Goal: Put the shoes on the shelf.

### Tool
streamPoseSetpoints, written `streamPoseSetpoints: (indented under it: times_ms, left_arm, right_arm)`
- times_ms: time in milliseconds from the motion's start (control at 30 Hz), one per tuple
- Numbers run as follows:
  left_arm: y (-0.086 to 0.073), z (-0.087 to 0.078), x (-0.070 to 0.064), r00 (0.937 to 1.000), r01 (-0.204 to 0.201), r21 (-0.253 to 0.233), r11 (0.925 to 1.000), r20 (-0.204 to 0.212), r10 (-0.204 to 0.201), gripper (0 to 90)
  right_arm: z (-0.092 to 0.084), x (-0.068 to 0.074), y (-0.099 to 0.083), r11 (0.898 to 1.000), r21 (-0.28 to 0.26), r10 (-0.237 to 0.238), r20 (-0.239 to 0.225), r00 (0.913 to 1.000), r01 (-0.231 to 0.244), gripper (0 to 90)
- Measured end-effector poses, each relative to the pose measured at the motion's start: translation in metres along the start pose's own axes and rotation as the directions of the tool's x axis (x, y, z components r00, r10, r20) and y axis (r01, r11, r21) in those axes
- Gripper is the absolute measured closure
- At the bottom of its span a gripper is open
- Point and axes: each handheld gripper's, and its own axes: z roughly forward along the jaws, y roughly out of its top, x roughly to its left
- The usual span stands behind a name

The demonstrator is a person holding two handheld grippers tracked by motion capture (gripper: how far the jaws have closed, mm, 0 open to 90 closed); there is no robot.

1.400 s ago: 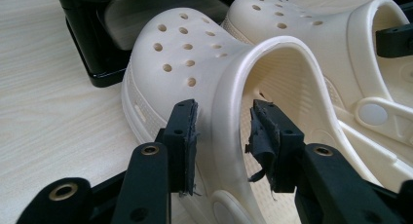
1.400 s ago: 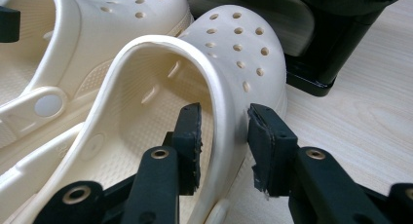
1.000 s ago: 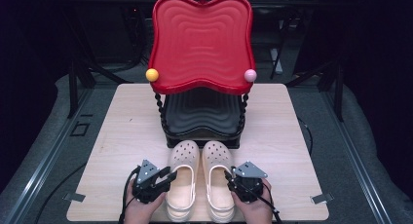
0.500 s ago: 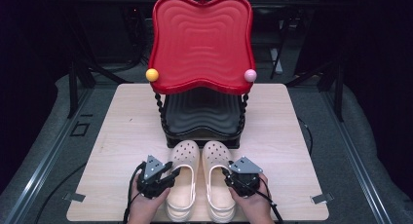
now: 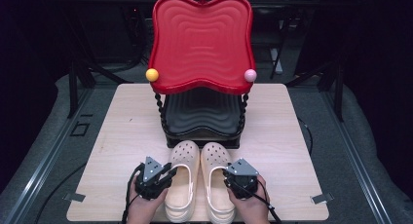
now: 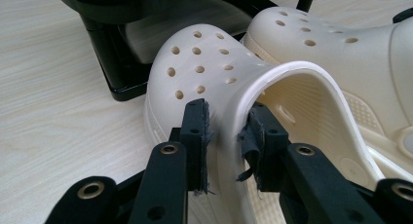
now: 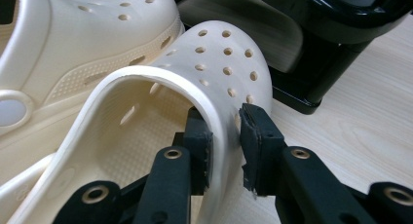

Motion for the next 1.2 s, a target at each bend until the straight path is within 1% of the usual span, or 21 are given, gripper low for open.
streamPoseSetpoints:
  times_ms: [67,133,200,233,300,333,367,500,533,600,633,700,733,767,867,967,1033,1067,1100,1167,1200]
  left_arm:
    - [0.0,-0.002,0.001,1.0,-0.001,0.004,1.0,-0.004,0.001,72.9]
    - [0.0,-0.003,0.0,1.0,0.0,0.003,1.0,-0.005,0.0,73.4]
    - [-0.001,-0.006,0.0,0.9999,-0.007,0.004,1.0,-0.014,0.007,74.8]
    - [-0.001,-0.007,0.0,0.9999,-0.003,0.006,1.0,-0.013,0.003,75.0]
    - [-0.001,-0.009,0.0,0.9999,-0.003,0.001,1.0,-0.014,0.003,75.6]
    - [-0.001,-0.01,0.0,0.9999,0.001,0.002,1.0,-0.01,-0.001,76.1]
    - [0.0,-0.011,0.001,1.0,0.0,0.001,1.0,-0.009,0.0,76.1]
    - [0.001,-0.016,0.001,1.0,0.002,-0.006,1.0,-0.003,-0.002,76.2]
    - [0.002,-0.017,0.001,1.0,-0.004,-0.005,1.0,-0.005,0.004,76.3]
    - [0.002,-0.02,0.001,1.0,0.001,-0.014,0.9999,-0.002,-0.001,76.4]
    - [0.003,-0.021,0.001,1.0,0.001,-0.016,0.9999,-0.001,-0.001,76.4]
    - [0.004,-0.025,0.0,1.0,0.002,-0.021,0.9998,0.002,-0.002,76.4]
    - [0.005,-0.026,0.0,1.0,0.003,-0.026,0.9996,0.004,-0.003,76.4]
    - [0.007,-0.029,0.0,1.0,0.0,-0.027,0.9996,0.006,0.001,76.5]
    - [0.011,-0.036,0.0,1.0,-0.001,-0.035,0.9994,0.009,0.001,76.8]
    - [0.016,-0.044,0.001,0.9999,-0.004,-0.051,0.9987,0.016,0.005,77.0]
    - [0.019,-0.048,0.001,0.9999,0.002,-0.058,0.9983,0.016,-0.001,77.0]
    - [0.021,-0.05,0.001,0.9998,-0.002,-0.062,0.9981,0.018,0.003,77.1]
    - [0.022,-0.052,0.001,0.9998,-0.002,-0.068,0.9977,0.018,0.003,77.1]
    - [0.026,-0.056,0.001,0.9999,-0.003,-0.075,0.9972,0.015,0.004,77.1]
    - [0.028,-0.057,0.001,0.9999,-0.004,-0.083,0.9965,0.013,0.005,77.2]
  right_arm:
    - [-0.002,0.0,0.0,1.0,-0.01,0.015,0.005,0.9999,-0.015,74.9]
    - [-0.005,-0.002,0.001,1.0,0.006,0.023,0.003,0.9997,-0.023,75.8]
    - [-0.005,-0.002,0.0,0.999,-0.022,0.046,0.005,0.9989,-0.046,76.6]
    - [-0.005,-0.003,0.0,0.998,-0.028,0.048,0.012,0.9988,-0.048,76.9]
    - [-0.008,-0.003,-0.001,0.999,-0.011,0.054,0.005,0.9985,-0.054,76.9]
    - [-0.008,-0.003,-0.001,0.998,-0.017,0.06,0.01,0.9982,-0.06,77.0]
    - [-0.011,-0.003,-0.001,0.998,0.004,0.06,0.009,0.9982,-0.06,77.3]
    - [-0.014,-0.003,-0.001,0.997,-0.02,0.079,0.018,0.9967,-0.078,77.5]
    - [-0.016,-0.003,-0.001,0.996,-0.029,0.083,0.016,0.9964,-0.082,77.6]
    - [-0.021,-0.003,0.0,0.997,-0.012,0.083,0.017,0.9964,-0.083,77.6]
    - [-0.022,-0.003,0.001,0.996,-0.039,0.085,0.024,0.9961,-0.084,77.7]
    - [-0.026,-0.003,0.002,0.996,-0.042,0.086,0.024,0.9961,-0.085,77.7]
    - [-0.027,-0.003,0.003,0.994,-0.065,0.088,0.026,0.9958,-0.086,77.7]
    - [-0.03,-0.003,0.004,0.995,-0.047,0.089,0.022,0.9958,-0.088,77.7]
    - [-0.034,-0.002,0.007,0.993,-0.08,0.088,0.026,0.9958,-0.086,78.0]
    - [-0.039,-0.001,0.01,0.992,-0.09,0.09,0.023,0.9957,-0.087,78.0]
    - [-0.045,-0.001,0.013,0.993,-0.086,0.086,0.02,0.9961,-0.084,78.1]
    - [-0.046,-0.002,0.014,0.992,-0.096,0.085,0.022,0.9961,-0.083,78.1]
    - [-0.046,-0.001,0.015,0.989,-0.121,0.091,0.027,0.9955,-0.087,78.1]
    - [-0.05,-0.002,0.017,0.989,-0.117,0.092,0.026,0.9955,-0.088,78.1]
    - [-0.051,-0.003,0.019,0.988,-0.129,0.093,0.027,0.9953,-0.089,78.1]
